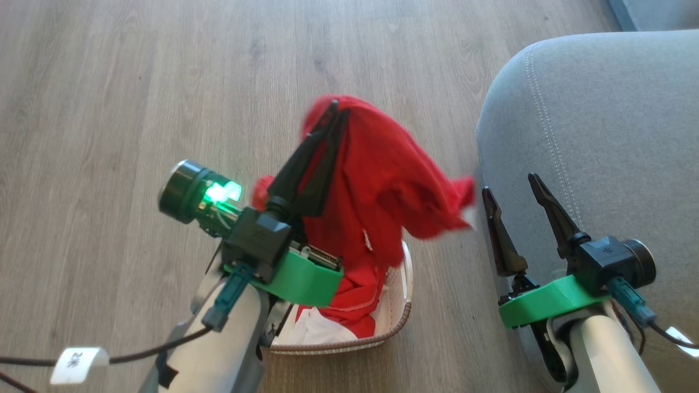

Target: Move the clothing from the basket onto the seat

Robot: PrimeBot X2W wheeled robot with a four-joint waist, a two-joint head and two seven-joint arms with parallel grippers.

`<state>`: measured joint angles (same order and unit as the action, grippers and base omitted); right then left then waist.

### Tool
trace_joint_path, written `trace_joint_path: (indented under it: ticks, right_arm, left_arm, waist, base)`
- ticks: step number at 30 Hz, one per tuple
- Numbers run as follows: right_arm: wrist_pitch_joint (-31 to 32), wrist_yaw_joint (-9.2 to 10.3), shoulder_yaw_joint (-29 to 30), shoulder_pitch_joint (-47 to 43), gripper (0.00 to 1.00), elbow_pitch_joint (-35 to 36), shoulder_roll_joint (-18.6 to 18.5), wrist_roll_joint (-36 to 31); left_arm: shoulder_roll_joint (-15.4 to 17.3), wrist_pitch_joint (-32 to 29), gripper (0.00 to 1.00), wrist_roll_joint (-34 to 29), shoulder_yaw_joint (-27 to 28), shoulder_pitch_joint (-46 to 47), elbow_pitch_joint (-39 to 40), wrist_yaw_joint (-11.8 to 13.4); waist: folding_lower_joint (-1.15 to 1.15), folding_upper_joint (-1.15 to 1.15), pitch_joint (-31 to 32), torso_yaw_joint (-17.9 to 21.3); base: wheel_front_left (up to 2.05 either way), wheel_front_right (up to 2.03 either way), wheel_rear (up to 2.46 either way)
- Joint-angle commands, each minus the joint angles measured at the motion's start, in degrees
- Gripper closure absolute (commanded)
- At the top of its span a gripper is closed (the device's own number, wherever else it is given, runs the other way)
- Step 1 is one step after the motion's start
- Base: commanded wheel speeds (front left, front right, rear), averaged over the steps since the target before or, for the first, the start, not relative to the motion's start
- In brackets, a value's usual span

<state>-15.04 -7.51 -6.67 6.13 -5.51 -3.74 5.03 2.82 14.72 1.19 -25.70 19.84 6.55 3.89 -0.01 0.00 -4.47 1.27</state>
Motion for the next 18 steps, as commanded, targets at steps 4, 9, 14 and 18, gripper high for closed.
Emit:
trace_joint_path:
  ticks: [4, 9, 14, 18]
  right_arm:
    - [0.04, 0.02, -1.6, 0.95, 0.0, 2.71, -0.07, 1.01]
    - [0.04, 0.02, -1.58, 0.9, 0.0, 2.82, -0.25, 1.04]
    - [0.04, 0.02, -4.24, 0.75, 0.0, 4.53, -1.51, 3.88]
    - [0.04, 0.02, -8.7, 0.61, 0.0, 7.09, -4.93, 5.99]
  left_arm:
    - [0.36, 0.28, 1.0, -0.47, 1.59, 2.08, 1.51, -0.4]
    - [0.33, 0.28, 1.0, -0.07, 1.55, 1.84, 1.4, -1.06]
    - [0.34, 0.28, 1.0, -0.38, 1.65, 1.88, 0.79, -1.53]
    - [0.33, 0.28, 1.0, -0.41, 1.79, 1.71, -0.63, -1.67]
  waist:
    - [0.01, 0.0, -0.13, 0.21]
    - [0.01, 0.0, -0.23, 0.49]
    - [0.01, 0.0, -0.37, 0.66]
    - [0.01, 0.0, -0.55, 0.78]
  base:
    - [0.0, 0.0, 0.0]
    - [0.0, 0.0, 0.0]
    - [0.0, 0.0, 0.0]
    - [0.0, 0.0, 0.0]
